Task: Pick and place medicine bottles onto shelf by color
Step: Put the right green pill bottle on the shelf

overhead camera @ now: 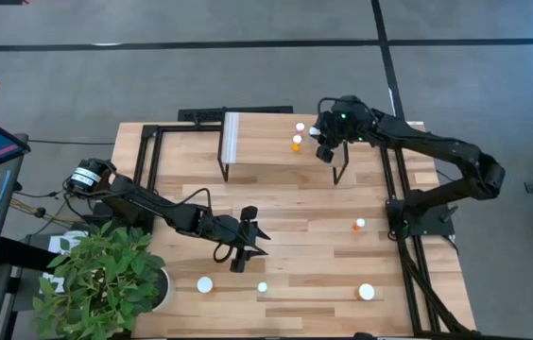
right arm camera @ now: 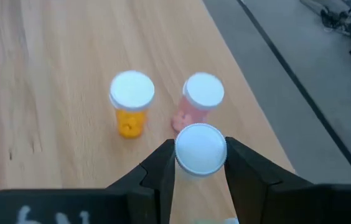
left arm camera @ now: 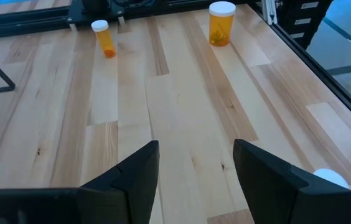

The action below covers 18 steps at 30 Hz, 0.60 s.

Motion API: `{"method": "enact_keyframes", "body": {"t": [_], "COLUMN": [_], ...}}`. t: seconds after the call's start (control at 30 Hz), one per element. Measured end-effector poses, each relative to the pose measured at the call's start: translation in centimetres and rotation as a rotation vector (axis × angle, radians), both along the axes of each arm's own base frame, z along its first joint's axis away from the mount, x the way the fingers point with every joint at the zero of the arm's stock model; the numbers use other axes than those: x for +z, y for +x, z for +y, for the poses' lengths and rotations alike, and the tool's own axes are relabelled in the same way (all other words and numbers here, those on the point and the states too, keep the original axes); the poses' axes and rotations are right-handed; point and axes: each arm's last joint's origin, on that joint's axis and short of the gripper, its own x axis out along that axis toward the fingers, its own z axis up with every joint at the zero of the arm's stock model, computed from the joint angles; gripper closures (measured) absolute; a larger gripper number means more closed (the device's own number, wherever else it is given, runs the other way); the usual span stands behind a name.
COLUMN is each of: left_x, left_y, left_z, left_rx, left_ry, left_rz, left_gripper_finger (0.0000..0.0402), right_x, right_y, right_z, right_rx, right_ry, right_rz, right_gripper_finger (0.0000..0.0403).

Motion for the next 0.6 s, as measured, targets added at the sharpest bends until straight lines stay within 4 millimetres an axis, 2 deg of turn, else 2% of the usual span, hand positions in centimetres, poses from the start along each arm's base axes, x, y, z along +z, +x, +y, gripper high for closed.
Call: {"method": "enact_keyframes", "body": {"t": [0.23, 0.6], "left_x": [0.0, 0.0], "left_y": [0.0, 0.0], "left_z": [0.0, 0.0], "left_rx": [0.0, 0.0], "left_ry": [0.0, 0.0], "left_rz": [0.0, 0.0], "left_gripper_finger": [0.0207, 0.0207], "right_x": [0.17, -0.06], "right_y": [0.01, -0.3], "right_z": [0.14, -0.02], "right_rx": [0.024, 0.027], "right_ry": [0.038, 0.089], "right_rz": [-0.034, -0.032], "right_gripper_finger": [0.026, 0.0236]}}
